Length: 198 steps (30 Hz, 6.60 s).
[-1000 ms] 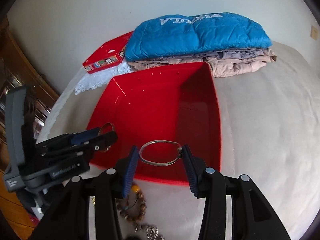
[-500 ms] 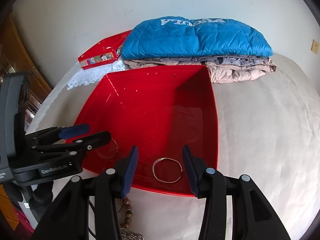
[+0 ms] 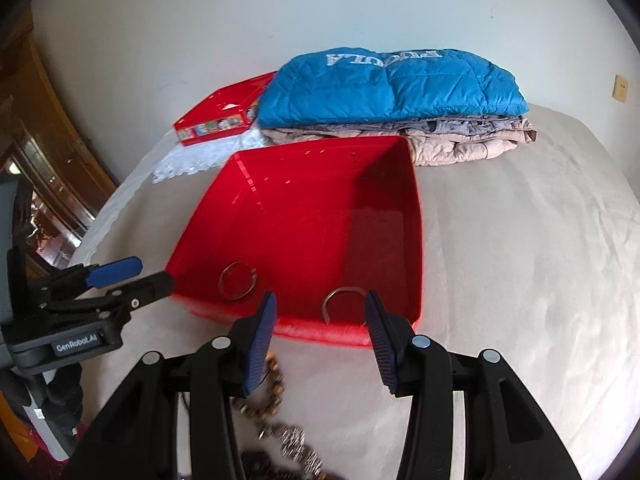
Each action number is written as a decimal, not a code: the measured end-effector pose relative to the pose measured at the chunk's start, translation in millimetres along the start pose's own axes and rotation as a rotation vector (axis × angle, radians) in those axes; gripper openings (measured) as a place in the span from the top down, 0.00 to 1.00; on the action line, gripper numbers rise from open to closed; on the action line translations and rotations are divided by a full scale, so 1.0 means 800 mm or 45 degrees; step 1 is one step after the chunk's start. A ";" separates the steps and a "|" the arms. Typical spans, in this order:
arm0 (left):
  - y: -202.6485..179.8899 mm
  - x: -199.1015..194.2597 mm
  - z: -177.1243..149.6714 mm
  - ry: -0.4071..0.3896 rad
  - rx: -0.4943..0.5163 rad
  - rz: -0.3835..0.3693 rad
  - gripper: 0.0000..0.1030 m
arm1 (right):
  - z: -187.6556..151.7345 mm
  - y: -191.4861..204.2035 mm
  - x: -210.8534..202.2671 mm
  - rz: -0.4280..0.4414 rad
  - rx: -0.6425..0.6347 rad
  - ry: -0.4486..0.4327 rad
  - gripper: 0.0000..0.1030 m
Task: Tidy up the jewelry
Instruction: 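Lower the left tool onto the gold pendant and close it, then grasp the wooden bead bracelet with the right tool while the left tool holds the pendant, then carry the pendant and bead bracelet into the red tin box and release both, then move the left tool to the silver watch and grasp it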
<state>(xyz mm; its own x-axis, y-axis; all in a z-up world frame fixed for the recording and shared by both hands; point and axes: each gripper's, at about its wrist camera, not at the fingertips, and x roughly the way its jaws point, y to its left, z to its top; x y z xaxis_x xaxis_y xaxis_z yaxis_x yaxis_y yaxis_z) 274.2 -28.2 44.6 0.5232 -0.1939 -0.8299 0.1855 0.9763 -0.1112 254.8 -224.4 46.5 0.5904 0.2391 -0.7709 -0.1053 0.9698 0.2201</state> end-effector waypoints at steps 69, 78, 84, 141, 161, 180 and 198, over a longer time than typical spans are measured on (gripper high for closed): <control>0.037 0.024 -0.096 0.186 -0.027 -0.106 0.88 | -0.092 0.038 0.103 0.030 0.010 0.307 0.87; 0.037 0.025 -0.097 0.182 -0.031 -0.095 0.88 | -0.089 0.025 0.091 0.103 0.052 0.295 0.90; 0.037 0.023 -0.096 0.172 -0.030 -0.095 0.88 | -0.084 0.024 0.053 0.112 0.030 0.210 0.90; 0.000 0.080 -0.100 0.388 0.051 -0.110 0.80 | -0.057 0.011 -0.012 0.145 0.047 0.068 0.90; 0.012 -0.006 -0.092 0.189 0.035 -0.142 0.82 | -0.052 0.011 -0.042 0.196 0.041 -0.011 0.90; -0.008 0.076 0.073 0.022 -0.059 -0.183 0.82 | 0.074 0.003 0.065 0.161 0.091 -0.053 0.90; 0.011 0.111 0.084 0.075 -0.094 -0.120 0.55 | 0.075 -0.021 0.102 0.037 0.064 -0.035 0.81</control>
<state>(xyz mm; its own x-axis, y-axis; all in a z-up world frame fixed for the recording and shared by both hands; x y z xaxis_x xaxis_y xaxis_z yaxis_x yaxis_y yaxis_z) 378.2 -42.9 6.9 0.4559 -0.2816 -0.8443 0.1691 0.9588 -0.2285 353.0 -224.0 15.8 0.6093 0.2653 -0.7473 -0.0831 0.9586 0.2725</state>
